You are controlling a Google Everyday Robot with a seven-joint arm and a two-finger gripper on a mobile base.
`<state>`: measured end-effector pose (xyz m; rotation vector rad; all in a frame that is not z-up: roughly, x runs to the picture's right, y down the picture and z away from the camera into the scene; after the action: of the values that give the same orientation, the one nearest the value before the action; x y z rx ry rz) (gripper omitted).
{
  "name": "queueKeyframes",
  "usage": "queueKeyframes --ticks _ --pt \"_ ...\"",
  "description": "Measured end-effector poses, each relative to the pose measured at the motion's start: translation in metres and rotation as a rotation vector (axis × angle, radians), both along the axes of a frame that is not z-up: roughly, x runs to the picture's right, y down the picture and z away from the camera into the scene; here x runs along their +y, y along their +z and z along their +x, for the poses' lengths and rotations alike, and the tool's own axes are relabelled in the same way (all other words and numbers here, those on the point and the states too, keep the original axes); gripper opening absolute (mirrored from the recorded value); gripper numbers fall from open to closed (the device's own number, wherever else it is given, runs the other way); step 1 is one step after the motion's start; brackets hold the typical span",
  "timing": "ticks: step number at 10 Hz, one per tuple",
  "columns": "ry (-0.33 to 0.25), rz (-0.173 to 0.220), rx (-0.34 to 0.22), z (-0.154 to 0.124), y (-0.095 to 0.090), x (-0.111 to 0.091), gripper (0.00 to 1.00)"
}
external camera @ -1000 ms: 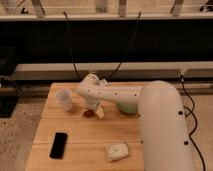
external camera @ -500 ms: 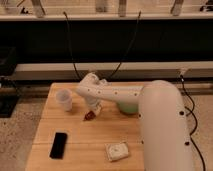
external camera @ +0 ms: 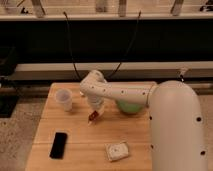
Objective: Place the pepper on the white sponge
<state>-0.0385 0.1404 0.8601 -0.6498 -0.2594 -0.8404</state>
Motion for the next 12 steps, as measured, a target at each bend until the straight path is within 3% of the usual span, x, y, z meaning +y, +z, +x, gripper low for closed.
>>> queueKeyframes --ticks 6,12 --pt "0.066 0.007 0.002 0.028 -0.041 0.008 0.00" --pt "0.123 -0.005 0.000 0.061 -0.076 0.036 0.00"
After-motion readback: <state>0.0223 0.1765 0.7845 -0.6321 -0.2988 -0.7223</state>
